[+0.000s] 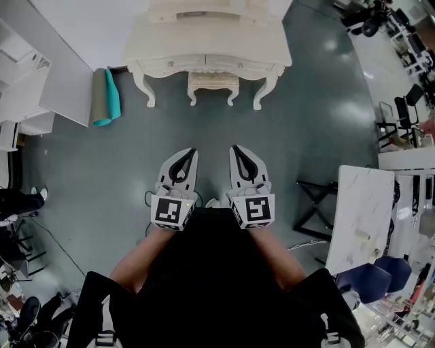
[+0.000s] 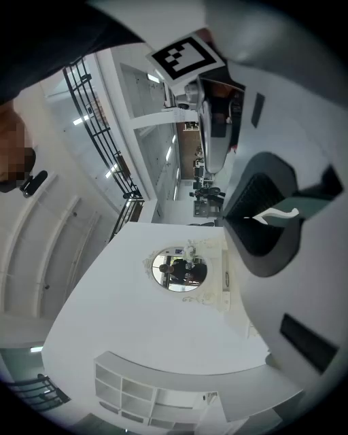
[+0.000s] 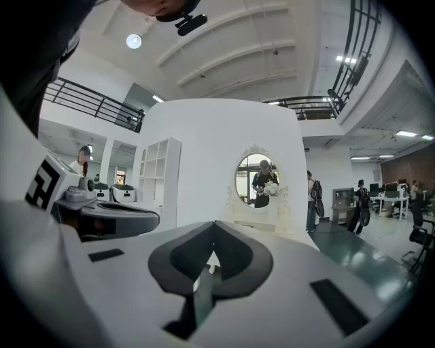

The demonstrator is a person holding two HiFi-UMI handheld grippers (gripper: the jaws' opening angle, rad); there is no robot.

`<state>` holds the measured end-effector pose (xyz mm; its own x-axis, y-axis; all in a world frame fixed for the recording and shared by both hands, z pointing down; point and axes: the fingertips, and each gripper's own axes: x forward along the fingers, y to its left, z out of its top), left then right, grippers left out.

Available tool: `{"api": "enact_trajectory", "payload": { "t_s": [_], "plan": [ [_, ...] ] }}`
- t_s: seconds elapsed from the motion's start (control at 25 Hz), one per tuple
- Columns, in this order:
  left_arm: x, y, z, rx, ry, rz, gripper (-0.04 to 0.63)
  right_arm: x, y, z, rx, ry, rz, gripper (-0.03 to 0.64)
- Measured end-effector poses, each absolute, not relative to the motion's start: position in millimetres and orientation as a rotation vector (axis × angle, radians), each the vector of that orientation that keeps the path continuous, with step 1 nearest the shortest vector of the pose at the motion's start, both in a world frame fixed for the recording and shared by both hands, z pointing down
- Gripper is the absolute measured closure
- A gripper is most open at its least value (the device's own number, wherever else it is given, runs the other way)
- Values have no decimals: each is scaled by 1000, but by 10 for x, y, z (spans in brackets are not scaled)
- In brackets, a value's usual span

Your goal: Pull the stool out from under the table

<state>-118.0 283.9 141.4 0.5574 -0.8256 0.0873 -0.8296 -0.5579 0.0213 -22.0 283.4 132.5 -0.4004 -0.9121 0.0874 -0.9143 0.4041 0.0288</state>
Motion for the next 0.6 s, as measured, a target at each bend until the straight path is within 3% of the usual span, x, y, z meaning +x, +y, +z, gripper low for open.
{"api": "enact_trajectory", "payload": {
  "t_s": [0.6],
  "plan": [
    [-922,3376,1601,2767,-1404,170,581,131,3366,1501,1725,-2531,1,597]
  ]
}}
